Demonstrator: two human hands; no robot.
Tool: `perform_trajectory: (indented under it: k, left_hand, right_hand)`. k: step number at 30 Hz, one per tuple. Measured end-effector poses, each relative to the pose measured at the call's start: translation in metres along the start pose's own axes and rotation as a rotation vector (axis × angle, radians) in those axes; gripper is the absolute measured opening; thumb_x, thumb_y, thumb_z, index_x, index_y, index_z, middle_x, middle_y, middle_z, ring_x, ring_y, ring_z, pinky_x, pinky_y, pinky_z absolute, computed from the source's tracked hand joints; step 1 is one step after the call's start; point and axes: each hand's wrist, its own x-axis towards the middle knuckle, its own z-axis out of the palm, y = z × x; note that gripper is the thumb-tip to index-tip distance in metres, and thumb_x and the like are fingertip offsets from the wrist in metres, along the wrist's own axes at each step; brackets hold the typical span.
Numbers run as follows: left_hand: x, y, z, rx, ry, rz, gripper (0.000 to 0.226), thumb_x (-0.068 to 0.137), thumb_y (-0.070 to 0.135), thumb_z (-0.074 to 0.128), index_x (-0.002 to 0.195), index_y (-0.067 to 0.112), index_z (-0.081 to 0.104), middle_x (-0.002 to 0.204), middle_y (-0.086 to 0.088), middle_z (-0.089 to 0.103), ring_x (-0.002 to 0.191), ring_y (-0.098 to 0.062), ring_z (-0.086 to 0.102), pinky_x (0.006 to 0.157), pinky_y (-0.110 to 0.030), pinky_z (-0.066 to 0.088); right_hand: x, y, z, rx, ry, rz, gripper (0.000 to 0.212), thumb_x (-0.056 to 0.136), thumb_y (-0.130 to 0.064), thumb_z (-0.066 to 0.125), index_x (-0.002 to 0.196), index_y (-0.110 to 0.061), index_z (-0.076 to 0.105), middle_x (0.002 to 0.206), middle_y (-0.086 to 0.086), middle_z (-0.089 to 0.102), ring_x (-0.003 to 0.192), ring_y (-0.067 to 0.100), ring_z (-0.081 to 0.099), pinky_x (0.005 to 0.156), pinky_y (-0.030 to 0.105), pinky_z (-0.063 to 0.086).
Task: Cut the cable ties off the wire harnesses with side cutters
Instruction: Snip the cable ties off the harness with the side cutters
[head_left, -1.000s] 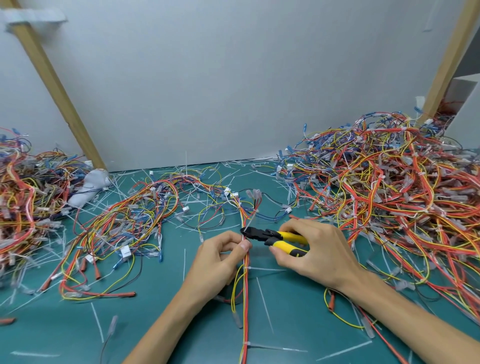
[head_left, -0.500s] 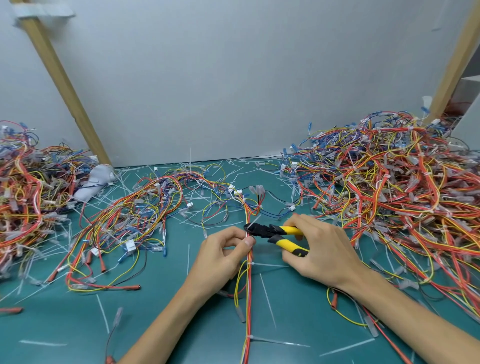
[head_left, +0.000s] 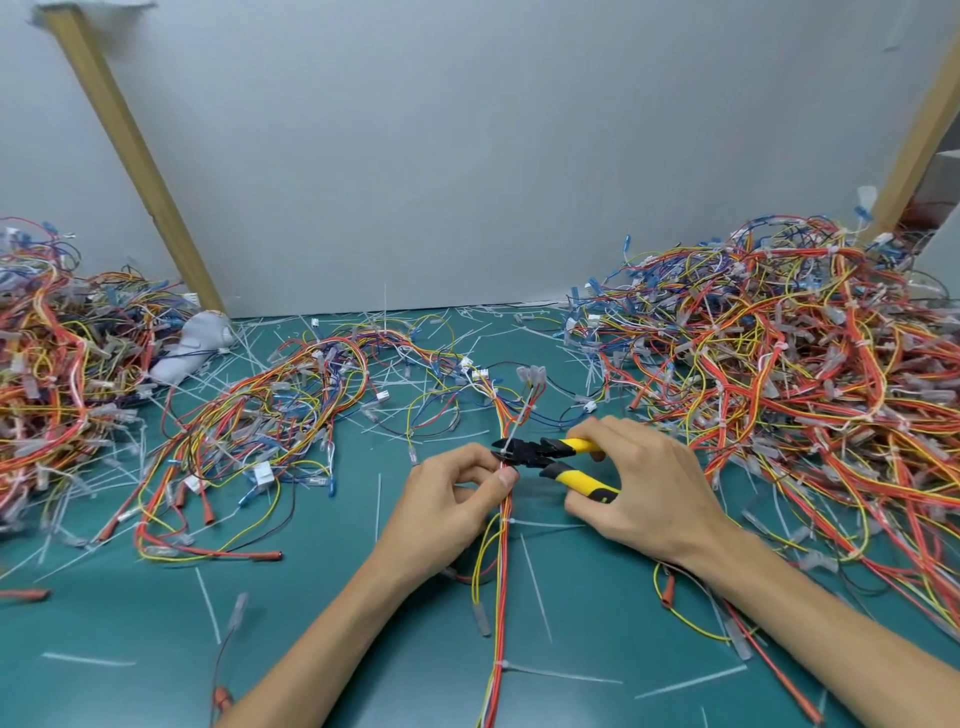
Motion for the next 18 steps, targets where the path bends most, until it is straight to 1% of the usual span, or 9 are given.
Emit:
perform_trajectory:
  k: [5,11,14,18]
  left_hand:
    - [-0.0008,0.0009,0.0002,0.007,0.005,-0.003,0.018,0.093,0.026,0.063,0.079,0.015,0.06,0.065,0.004,0.062,0.047,-0.011,0.039,0.047,-0.016,0.03]
    - [-0.0011,0.0031,0.0,0.013,0.004,-0.009,0.018,0.093,0.026,0.063,0.079,0.016,0.06,0.066,0.004,0.062,0.046,-0.007,0.041,0.048,-0.012,0.031]
    - [-0.0009,0.0026,-0.0001,0.018,0.007,-0.008,0.018,0.093,0.026,0.063,0.078,0.016,0.06,0.066,0.004,0.062,0.046,-0.008,0.041,0.048,-0.013,0.032]
    - [-0.0009,0.0022,-0.0001,0.015,0.0,-0.016,0.018,0.093,0.027,0.062,0.08,0.016,0.061,0.067,0.004,0.063,0.048,-0.01,0.042,0.048,-0.015,0.032]
  right_hand:
    - [-0.0005,-0.0002,-0.0015,0.01,-0.022,0.018,0.035,0.065,-0.051,0.057,0.093,-0.031,0.058,0.074,-0.012,0.054,0.071,0.013,0.053,0.06,0.029,0.044]
    - [0.0006,0.0003,-0.0015,0.013,-0.03,0.027,0.035,0.063,-0.052,0.055,0.093,-0.032,0.058,0.074,-0.012,0.055,0.07,0.012,0.053,0.059,0.03,0.047]
    - [0.0005,0.0004,-0.0014,0.013,-0.031,0.036,0.036,0.063,-0.053,0.054,0.093,-0.033,0.058,0.073,-0.012,0.055,0.07,0.012,0.053,0.059,0.03,0.046]
    - [0.0001,0.0005,-0.0017,0.02,-0.027,0.046,0.034,0.062,-0.05,0.059,0.092,-0.035,0.058,0.072,-0.013,0.053,0.068,0.009,0.05,0.058,0.029,0.046]
